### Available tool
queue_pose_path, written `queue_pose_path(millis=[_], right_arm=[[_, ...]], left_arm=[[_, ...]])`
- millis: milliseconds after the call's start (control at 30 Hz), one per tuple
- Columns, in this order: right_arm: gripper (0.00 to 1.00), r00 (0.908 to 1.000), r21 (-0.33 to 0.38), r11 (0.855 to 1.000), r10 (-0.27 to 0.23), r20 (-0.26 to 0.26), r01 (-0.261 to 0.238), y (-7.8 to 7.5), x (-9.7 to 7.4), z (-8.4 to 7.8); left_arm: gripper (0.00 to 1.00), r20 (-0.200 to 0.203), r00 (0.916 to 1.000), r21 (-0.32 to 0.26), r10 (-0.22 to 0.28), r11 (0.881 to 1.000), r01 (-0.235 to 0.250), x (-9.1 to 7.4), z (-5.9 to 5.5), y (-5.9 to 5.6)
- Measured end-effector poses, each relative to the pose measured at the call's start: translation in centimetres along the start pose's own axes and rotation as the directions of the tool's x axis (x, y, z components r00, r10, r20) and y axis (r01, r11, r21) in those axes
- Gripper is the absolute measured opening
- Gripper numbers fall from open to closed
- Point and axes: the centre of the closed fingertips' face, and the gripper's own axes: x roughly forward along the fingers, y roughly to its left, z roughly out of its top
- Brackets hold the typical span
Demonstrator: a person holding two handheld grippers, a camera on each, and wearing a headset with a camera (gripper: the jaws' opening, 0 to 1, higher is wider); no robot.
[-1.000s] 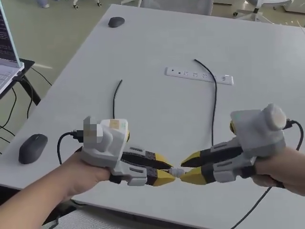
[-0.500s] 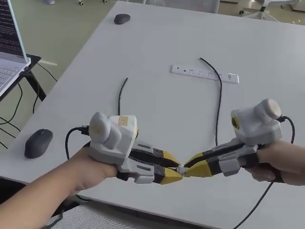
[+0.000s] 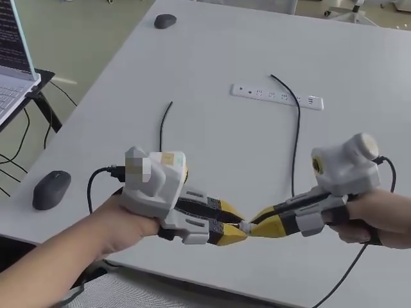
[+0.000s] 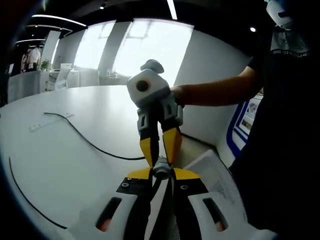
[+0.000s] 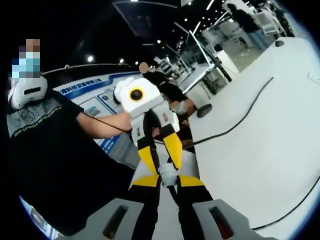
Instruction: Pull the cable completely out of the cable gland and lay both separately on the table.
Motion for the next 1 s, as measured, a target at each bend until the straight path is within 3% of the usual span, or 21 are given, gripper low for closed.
queue_pose_path(millis=[133,233,300,433,467,500,533,567,633,700,867,1000], right_arm=[[0.08,0.9973,-0.143,0.988,-0.064,-0.034,0.059,0.0,-0.1,0.2],[0.08,0.9896,-0.261,0.958,-0.135,-0.05,0.117,0.1,0.0,0.3],[0.08,0.9797,-0.334,0.927,-0.194,-0.049,0.167,-0.1,0.0,0.5],[0.08,0.9551,-0.445,0.852,-0.295,0.022,0.274,-0.2,-0.4,1.7],[0.07,0.9504,-0.473,0.835,-0.311,0.018,0.282,-0.1,-0.5,1.6],[0.07,0.9398,-0.532,0.791,-0.341,0.024,0.301,0.0,-0.5,1.7],[0.07,0.9273,-0.565,0.76,-0.374,0.023,0.32,-0.1,-0.5,1.6],[0.07,0.9204,-0.583,0.745,-0.391,0.014,0.325,-0.1,-0.4,1.5],[0.07,0.9025,-0.65,0.686,-0.431,-0.001,0.327,-0.3,-0.2,1.1],[0.07,0.8879,-0.686,0.651,-0.46,-0.016,0.325,-0.4,0.0,0.8],[0.07,0.8789,-0.695,0.654,-0.472,-0.067,0.298,-0.9,0.7,-0.4],[0.07,0.8666,-0.727,0.62,-0.494,-0.072,0.293,-0.8,0.7,0.0]], left_arm=[[0.15,0.006,1.0,-0.01,0.002,1.0,-0.002,0.0,0.0,-0.1],[0.15,0.009,0.9999,-0.019,0.005,1.0,-0.005,0.0,0.1,0.0],[0.15,0.011,0.9999,-0.025,0.011,1.0,-0.011,-0.2,0.2,0.2],[0.15,0.04,0.9989,-0.041,0.026,0.999,-0.024,-0.8,1.1,0.6],[0.15,0.047,0.9987,-0.052,0.022,0.998,-0.02,-0.9,1.2,0.6],[0.15,0.053,0.9983,-0.061,0.022,0.998,-0.018,-0.9,1.3,0.6],[0.15,0.054,0.9983,-0.061,0.023,0.998,-0.02,-0.9,1.3,0.6],[0.15,0.052,0.9984,-0.058,0.023,0.998,-0.02,-0.9,1.2,0.7],[0.15,0.04,0.9991,-0.061,0.018,0.998,-0.015,-0.9,1.0,0.5],[0.15,0.031,0.9994,-0.061,0.018,0.998,-0.016,-0.8,0.8,0.5],[0.15,-0.015,0.9998,-0.076,0.016,0.997,-0.017,-0.4,-0.4,0.0],[0.15,-0.013,0.9996,-0.087,0.024,0.996,-0.025,-0.8,-0.2,0.2]])
